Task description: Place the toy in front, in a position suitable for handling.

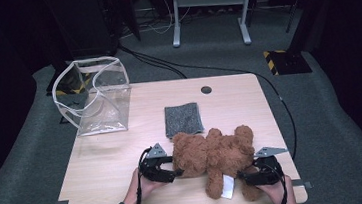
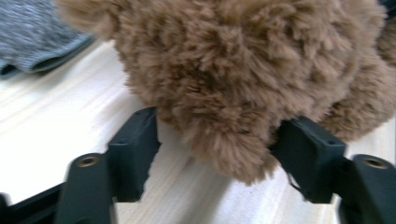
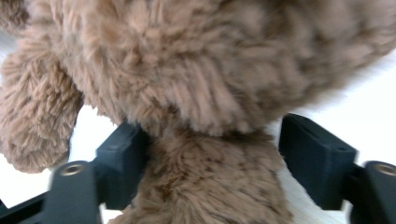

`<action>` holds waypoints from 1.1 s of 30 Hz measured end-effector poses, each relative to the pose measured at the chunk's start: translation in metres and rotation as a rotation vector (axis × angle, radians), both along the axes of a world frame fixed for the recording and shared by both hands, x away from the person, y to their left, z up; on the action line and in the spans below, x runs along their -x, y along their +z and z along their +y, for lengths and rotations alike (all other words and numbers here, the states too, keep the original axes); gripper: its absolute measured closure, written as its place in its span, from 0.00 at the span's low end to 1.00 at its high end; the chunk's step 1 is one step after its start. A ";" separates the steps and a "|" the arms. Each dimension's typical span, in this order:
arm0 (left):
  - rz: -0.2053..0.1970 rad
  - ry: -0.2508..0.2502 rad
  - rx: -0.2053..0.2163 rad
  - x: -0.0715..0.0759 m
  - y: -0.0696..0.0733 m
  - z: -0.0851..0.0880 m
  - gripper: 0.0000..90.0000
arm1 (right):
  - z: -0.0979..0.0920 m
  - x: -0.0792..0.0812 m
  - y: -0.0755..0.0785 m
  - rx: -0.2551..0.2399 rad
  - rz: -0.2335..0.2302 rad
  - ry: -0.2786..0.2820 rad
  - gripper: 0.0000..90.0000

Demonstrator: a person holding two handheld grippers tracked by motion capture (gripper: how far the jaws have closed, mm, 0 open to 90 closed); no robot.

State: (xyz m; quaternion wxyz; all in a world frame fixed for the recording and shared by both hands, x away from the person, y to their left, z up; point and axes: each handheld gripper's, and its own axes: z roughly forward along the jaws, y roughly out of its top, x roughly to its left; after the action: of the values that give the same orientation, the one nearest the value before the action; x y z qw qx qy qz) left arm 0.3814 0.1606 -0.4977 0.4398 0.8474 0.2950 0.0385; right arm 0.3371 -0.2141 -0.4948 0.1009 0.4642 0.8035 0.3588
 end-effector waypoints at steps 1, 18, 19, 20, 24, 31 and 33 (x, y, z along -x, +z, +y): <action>-0.001 -0.001 -0.002 0.001 -0.001 -0.001 0.37 | 0.001 0.000 -0.001 0.000 0.007 0.001 0.36; -0.008 -0.030 0.015 0.008 -0.010 -0.008 0.58 | 0.002 0.001 -0.008 0.009 -0.017 0.044 0.66; -0.005 -0.031 0.016 0.008 -0.010 -0.009 0.61 | 0.003 0.002 -0.008 0.005 -0.014 0.040 0.67; -0.007 -0.035 0.016 0.008 -0.011 -0.009 0.64 | 0.003 0.002 -0.009 0.008 -0.015 0.044 0.69; 0.002 -0.059 0.028 0.007 -0.013 -0.007 0.74 | 0.003 0.003 -0.009 0.012 -0.029 0.052 0.74; -0.013 -0.069 0.049 0.007 -0.010 -0.004 0.82 | 0.004 0.007 -0.007 0.003 -0.080 0.057 0.78; -0.020 -0.070 0.057 0.007 -0.010 -0.003 0.83 | 0.006 0.008 -0.006 0.006 -0.104 0.062 0.78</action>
State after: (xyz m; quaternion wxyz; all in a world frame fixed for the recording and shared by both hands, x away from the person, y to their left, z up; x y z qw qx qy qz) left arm 0.3742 0.1579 -0.5078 0.4680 0.8438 0.2617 0.0231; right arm 0.3287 -0.2084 -0.5005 0.1327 0.4194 0.8122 0.3832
